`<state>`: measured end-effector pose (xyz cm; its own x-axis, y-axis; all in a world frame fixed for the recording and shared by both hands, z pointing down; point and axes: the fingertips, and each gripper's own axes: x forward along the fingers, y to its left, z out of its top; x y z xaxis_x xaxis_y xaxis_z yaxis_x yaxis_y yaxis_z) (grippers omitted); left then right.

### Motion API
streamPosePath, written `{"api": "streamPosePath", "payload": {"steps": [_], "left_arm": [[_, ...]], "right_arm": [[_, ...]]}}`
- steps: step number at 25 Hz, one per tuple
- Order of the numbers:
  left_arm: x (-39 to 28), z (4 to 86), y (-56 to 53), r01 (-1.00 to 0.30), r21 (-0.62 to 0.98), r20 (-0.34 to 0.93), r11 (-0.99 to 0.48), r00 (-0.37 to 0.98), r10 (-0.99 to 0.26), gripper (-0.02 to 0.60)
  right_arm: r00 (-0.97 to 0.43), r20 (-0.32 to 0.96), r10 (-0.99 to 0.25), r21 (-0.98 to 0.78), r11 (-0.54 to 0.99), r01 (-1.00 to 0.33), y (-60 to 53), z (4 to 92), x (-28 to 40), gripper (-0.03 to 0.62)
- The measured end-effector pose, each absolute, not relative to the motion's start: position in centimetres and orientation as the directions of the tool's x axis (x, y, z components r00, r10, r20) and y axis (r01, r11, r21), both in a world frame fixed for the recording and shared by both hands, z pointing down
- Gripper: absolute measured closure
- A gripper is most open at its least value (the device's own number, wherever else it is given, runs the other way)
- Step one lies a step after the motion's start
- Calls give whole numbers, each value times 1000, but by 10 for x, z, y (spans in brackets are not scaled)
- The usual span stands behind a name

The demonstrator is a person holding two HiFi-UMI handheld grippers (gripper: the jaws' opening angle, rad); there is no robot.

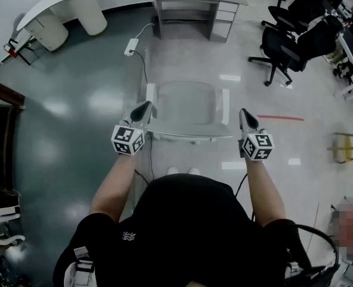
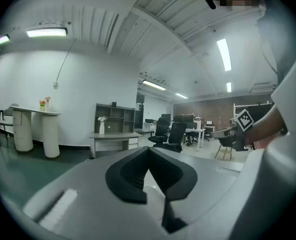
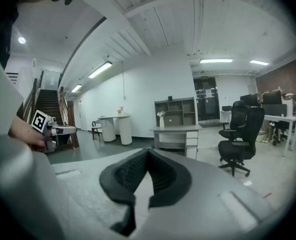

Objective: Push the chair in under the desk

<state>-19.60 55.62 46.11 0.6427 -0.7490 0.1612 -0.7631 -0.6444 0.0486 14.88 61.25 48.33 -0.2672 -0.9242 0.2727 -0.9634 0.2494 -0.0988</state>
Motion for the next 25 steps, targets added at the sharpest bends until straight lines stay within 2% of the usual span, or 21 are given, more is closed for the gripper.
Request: {"api": "streamPosePath", "payload": {"steps": [8,12,15,16,17,18,20,22,25], "left_arm": [[-199,475,559,-750,20,204,-661,650,-732,574],[-197,503,569,-692,-47,293,-721,680,-672,575],[-181,547,584,-519,-188,437,-834,716,-544,570],[-176,563,592,-444,-225,487,-867,720,-495,522],[-172,580,601,-368,-253,535,-895,717,-447,448],[-170,597,611,-294,-271,584,-917,707,-400,423],[-169,629,627,-158,-282,672,-946,672,-312,383],[-169,657,635,-57,-276,740,-959,625,-250,380],[-173,688,635,7,-282,800,-959,554,-231,382]], "right_arm": [[-275,305,-912,-84,262,-961,617,494,143,592],[-330,360,-872,-86,321,-943,623,513,128,592],[-484,455,-747,-14,538,-843,635,544,94,592],[-524,512,-681,30,623,-781,644,561,81,550],[-538,576,-615,71,694,-716,653,579,70,452],[-529,636,-561,106,743,-660,661,597,61,378],[-475,726,-498,162,794,-585,669,627,51,367],[-430,782,-451,190,830,-524,672,648,43,367],[-383,844,-376,189,876,-443,678,678,30,367]]}}
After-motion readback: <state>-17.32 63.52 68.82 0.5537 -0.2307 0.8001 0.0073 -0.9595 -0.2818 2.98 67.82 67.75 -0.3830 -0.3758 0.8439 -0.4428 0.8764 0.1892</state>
